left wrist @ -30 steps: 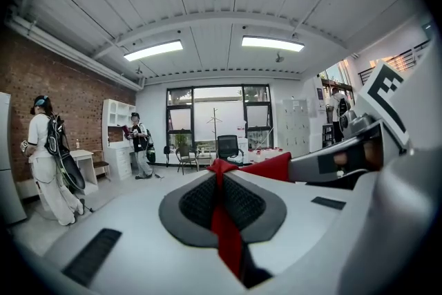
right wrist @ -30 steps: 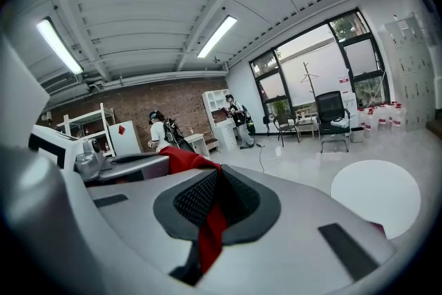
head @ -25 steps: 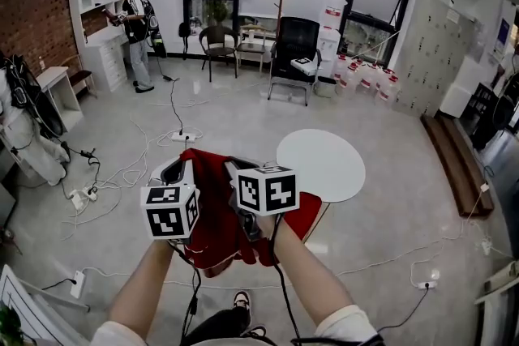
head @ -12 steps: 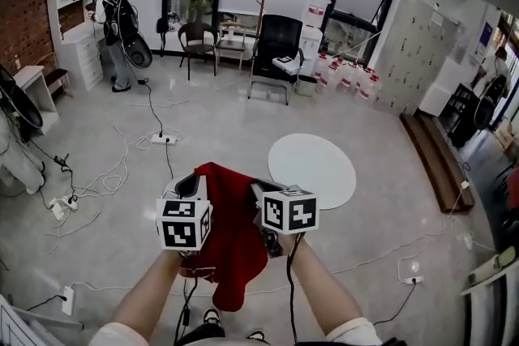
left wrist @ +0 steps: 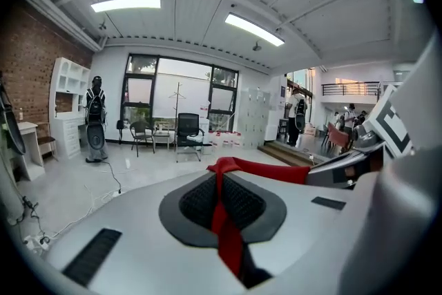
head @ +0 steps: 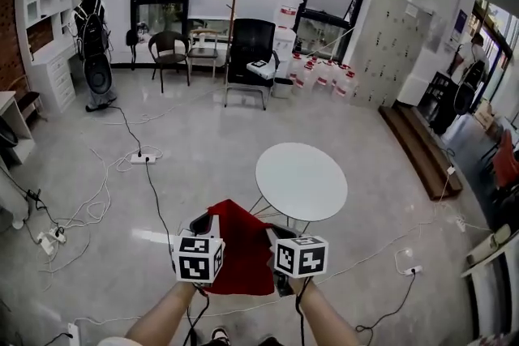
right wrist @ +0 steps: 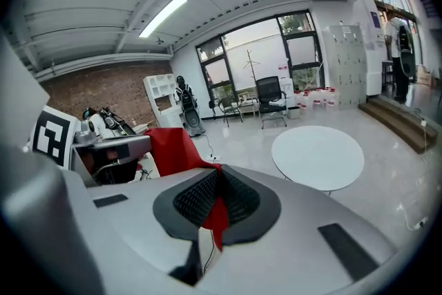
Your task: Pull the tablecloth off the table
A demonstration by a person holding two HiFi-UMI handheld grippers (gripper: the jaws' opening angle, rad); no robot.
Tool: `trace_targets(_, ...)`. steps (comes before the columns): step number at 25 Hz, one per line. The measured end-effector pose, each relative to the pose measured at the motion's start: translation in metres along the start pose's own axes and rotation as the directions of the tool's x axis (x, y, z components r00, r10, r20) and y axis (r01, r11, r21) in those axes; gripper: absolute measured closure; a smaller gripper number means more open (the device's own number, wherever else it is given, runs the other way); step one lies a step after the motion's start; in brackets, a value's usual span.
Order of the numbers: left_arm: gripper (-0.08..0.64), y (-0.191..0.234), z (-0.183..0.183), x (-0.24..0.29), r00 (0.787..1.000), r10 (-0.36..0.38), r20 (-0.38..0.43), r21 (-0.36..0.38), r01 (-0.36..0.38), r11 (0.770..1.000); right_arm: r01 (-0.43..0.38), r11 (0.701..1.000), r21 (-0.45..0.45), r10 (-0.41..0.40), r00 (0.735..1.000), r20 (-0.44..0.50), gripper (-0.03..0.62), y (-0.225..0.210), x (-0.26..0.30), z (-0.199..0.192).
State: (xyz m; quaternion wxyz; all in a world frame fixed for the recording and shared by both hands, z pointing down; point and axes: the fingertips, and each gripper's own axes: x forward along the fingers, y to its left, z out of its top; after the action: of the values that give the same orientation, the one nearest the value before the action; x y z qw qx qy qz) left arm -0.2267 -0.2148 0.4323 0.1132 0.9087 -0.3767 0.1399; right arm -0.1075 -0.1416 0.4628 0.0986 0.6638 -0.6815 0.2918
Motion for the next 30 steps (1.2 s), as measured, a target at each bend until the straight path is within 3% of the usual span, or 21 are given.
trace_targets(8, 0.541, -0.044, -0.034, 0.038, 0.996, -0.055, -0.07, 0.002, 0.055, 0.998, 0.138, 0.97, 0.198, -0.155, 0.986, 0.069, 0.566, -0.08, -0.015, -0.013)
trace_targets(12, 0.541, -0.068, -0.053, 0.058, 0.994, -0.049, -0.096, -0.034, 0.046, 0.998, 0.182, 0.96, 0.211, -0.202, 0.977, 0.075, 0.566, -0.117, -0.021, -0.024)
trace_targets(17, 0.541, -0.09, -0.045, 0.082, 0.994, -0.055, -0.092, -0.054, 0.05, 0.997, 0.221, 0.951, 0.214, -0.245, 0.965, 0.09, 0.566, -0.15, -0.026, -0.009)
trace_targets(30, 0.541, -0.142, -0.029, 0.103, 0.99, -0.12, -0.076, -0.001, 0.12, 0.993, 0.292, 0.935, 0.202, -0.32, 0.939, 0.122, 0.566, -0.192, -0.063, -0.009)
